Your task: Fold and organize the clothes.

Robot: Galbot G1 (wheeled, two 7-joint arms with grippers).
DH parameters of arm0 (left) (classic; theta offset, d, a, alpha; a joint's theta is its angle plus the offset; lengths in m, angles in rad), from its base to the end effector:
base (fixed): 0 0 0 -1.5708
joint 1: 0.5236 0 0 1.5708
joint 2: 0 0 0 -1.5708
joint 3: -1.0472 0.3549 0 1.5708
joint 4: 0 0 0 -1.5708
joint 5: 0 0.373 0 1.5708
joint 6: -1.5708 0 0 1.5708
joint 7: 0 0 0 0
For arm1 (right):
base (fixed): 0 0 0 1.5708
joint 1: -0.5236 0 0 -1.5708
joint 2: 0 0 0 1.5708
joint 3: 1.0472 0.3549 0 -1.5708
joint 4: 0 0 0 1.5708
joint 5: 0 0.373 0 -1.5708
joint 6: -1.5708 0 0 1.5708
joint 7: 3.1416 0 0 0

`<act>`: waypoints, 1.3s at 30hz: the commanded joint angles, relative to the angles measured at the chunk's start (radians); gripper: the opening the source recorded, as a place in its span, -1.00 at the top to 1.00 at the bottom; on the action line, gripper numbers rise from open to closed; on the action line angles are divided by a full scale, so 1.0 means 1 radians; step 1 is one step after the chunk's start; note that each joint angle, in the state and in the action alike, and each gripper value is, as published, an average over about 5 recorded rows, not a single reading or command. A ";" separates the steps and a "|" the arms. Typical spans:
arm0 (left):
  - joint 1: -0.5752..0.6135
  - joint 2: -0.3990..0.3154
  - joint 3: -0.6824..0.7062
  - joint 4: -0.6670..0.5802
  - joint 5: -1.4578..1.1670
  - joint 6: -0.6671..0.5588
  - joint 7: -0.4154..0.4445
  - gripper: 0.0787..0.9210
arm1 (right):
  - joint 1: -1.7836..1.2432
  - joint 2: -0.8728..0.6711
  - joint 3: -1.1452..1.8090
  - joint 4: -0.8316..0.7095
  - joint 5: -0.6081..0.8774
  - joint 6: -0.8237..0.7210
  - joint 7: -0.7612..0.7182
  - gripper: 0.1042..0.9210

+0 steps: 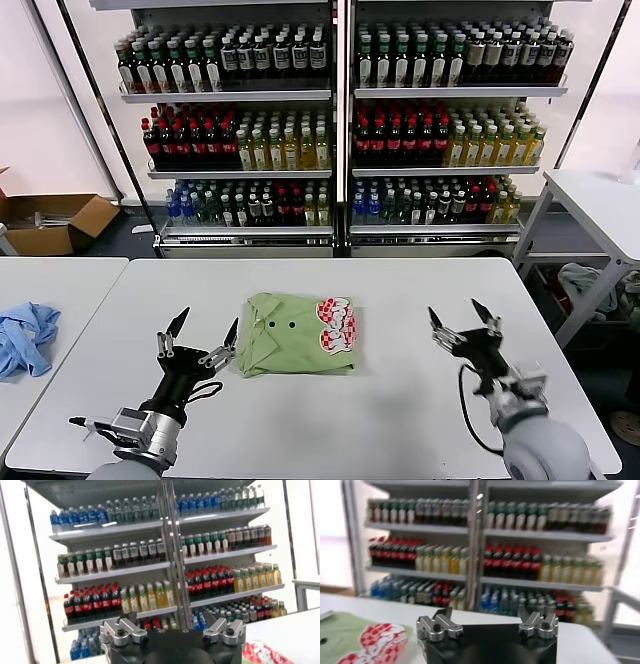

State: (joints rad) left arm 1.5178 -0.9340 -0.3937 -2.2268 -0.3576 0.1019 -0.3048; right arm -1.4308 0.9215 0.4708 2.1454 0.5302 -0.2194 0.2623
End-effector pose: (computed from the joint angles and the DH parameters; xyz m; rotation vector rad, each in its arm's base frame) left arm 0.2045 0.0450 -0.2445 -0.2309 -3.1026 -0.2289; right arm 0.2408 -0.0788 -0.2387 0.1576 -2.9988 0.1326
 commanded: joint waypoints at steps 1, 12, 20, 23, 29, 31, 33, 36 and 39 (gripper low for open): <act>0.100 0.047 -0.011 0.059 -0.009 -0.162 -0.040 -0.77 | -0.626 0.087 0.211 0.146 -0.266 0.573 0.092 -0.76; 0.166 0.041 -0.027 0.037 -0.012 -0.176 -0.046 -0.77 | -0.608 0.079 0.187 0.121 -0.208 0.632 0.066 -0.76; 0.192 0.045 -0.048 0.041 -0.029 -0.182 -0.050 -0.77 | -0.612 0.078 0.178 0.107 -0.187 0.653 0.047 -0.76; 0.189 0.043 -0.053 0.045 -0.037 -0.183 -0.050 -0.77 | -0.612 0.081 0.172 0.105 -0.189 0.659 0.040 -0.76; 0.208 0.043 -0.085 0.057 -0.082 -0.192 -0.058 -0.77 | -0.624 0.081 0.167 0.086 -0.191 0.689 0.038 -0.76; 0.216 0.043 -0.088 0.060 -0.084 -0.197 -0.059 -0.77 | -0.626 0.081 0.168 0.083 -0.190 0.695 0.038 -0.76; 0.219 0.042 -0.088 0.062 -0.084 -0.199 -0.060 -0.77 | -0.626 0.082 0.166 0.081 -0.190 0.697 0.039 -0.76; 0.220 0.042 -0.089 0.063 -0.092 -0.198 -0.061 -0.77 | -0.627 0.084 0.163 0.078 -0.190 0.701 0.038 -0.76; 0.223 0.046 -0.106 0.065 -0.109 -0.198 -0.062 -0.77 | -0.631 0.083 0.164 0.076 -0.190 0.706 0.040 -0.76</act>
State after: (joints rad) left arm 1.7211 -0.8917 -0.4708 -2.1658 -0.4299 -0.0882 -0.3634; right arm -2.0381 1.0025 0.6318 2.2270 0.3428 0.4475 0.3035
